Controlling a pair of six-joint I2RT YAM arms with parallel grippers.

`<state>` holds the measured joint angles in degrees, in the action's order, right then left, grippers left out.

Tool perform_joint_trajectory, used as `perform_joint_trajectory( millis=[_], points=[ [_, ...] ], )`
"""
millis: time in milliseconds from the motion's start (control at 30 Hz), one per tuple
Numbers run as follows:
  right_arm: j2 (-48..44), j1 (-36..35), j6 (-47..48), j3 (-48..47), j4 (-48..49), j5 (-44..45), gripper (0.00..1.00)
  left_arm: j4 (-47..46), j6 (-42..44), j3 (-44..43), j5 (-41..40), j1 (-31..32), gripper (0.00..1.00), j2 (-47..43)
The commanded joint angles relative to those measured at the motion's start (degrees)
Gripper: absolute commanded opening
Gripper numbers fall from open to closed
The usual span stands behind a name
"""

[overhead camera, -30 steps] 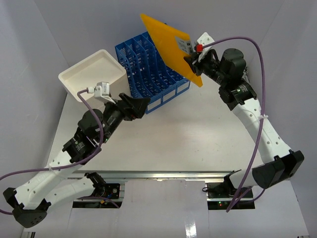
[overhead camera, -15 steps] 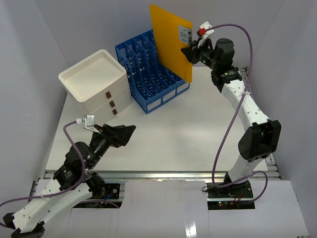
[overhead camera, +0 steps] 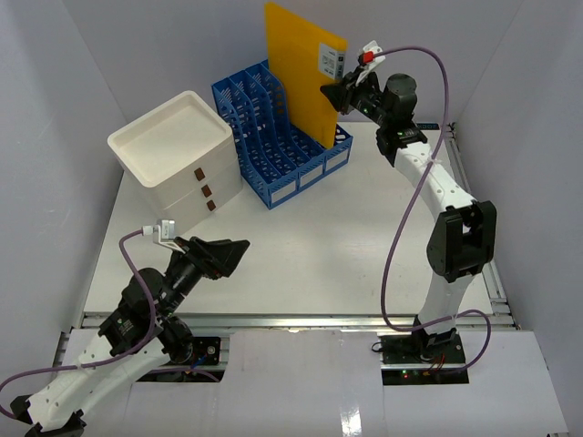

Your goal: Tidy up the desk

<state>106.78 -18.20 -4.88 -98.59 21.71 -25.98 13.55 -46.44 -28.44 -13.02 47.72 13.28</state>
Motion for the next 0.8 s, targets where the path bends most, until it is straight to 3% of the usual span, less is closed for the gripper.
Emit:
perform_joint_trajectory(
  millis=[0, 300, 767],
  points=[
    [4.8, 0.6, -4.1, -3.5, 12.2, -2.1, 0.08, 0.4, 0.3, 0.2, 1.4, -0.1, 0.98, 0.0],
    [10.5, 1.6, -7.0, -3.2, 24.4, -5.3, 0.08, 0.9, 2.1, -0.2, 1.3, -0.1, 0.98, 0.2],
    [12.0, 1.5, -12.5, 1.1, 30.6, -3.9, 0.08, 0.3, 2.0, 0.0, 2.8, -0.1, 0.98, 1.4]
  ],
)
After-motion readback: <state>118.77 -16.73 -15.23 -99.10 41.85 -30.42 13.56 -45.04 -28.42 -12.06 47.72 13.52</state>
